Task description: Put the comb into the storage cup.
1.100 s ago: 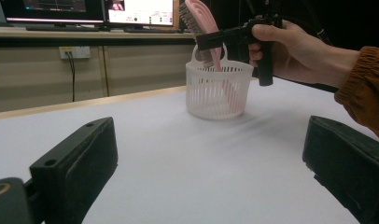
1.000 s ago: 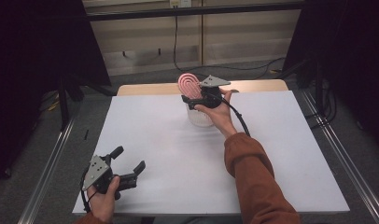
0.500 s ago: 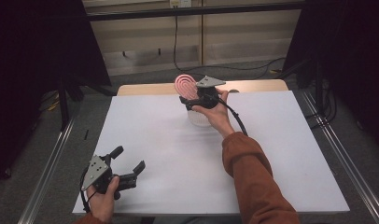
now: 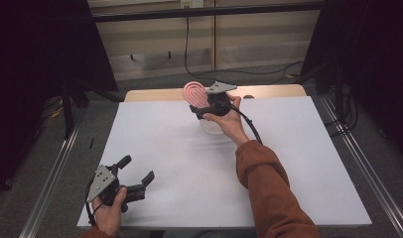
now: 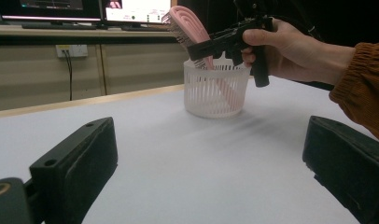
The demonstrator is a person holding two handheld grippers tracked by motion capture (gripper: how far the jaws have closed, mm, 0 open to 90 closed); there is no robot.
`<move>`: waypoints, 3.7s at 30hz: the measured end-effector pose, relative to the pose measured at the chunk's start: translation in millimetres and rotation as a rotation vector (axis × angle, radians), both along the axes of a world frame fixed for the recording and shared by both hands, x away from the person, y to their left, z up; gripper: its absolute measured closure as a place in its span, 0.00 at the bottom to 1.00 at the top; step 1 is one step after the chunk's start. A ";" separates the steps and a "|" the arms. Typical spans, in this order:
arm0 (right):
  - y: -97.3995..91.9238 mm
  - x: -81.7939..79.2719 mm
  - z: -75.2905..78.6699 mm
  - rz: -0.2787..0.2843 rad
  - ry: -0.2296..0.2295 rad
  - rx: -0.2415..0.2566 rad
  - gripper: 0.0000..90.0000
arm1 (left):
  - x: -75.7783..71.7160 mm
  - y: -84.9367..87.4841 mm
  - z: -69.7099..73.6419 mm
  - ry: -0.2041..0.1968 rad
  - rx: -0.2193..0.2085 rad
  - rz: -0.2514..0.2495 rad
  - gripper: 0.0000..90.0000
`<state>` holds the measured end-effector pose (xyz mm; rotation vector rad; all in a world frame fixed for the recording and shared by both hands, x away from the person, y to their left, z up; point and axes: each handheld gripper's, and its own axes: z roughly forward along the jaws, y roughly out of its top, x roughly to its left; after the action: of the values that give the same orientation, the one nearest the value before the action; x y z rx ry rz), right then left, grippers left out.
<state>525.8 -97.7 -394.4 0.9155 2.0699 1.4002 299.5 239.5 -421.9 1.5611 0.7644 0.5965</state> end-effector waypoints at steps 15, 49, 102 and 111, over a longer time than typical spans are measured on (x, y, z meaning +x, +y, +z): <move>-0.2 -2.6 -0.7 0.001 0.032 -0.018 0.12 | 0.1 0.8 0.2 -0.001 0.001 0.000 0.04; -26.0 -23.1 10.6 -0.053 -0.014 0.086 0.03 | 0.7 0.2 -0.2 0.002 -0.003 0.014 0.04; -68.7 -82.3 17.2 -0.194 -0.138 0.128 0.02 | -0.1 2.3 0.6 -0.010 -0.014 0.030 0.03; -78.0 -101.4 19.5 -0.201 -0.164 0.122 0.02 | -0.2 2.4 0.6 -0.009 -0.009 0.032 0.03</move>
<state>424.4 -175.7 -374.9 0.9922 1.7374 1.4542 299.3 241.9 -421.3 1.5391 0.7852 0.6220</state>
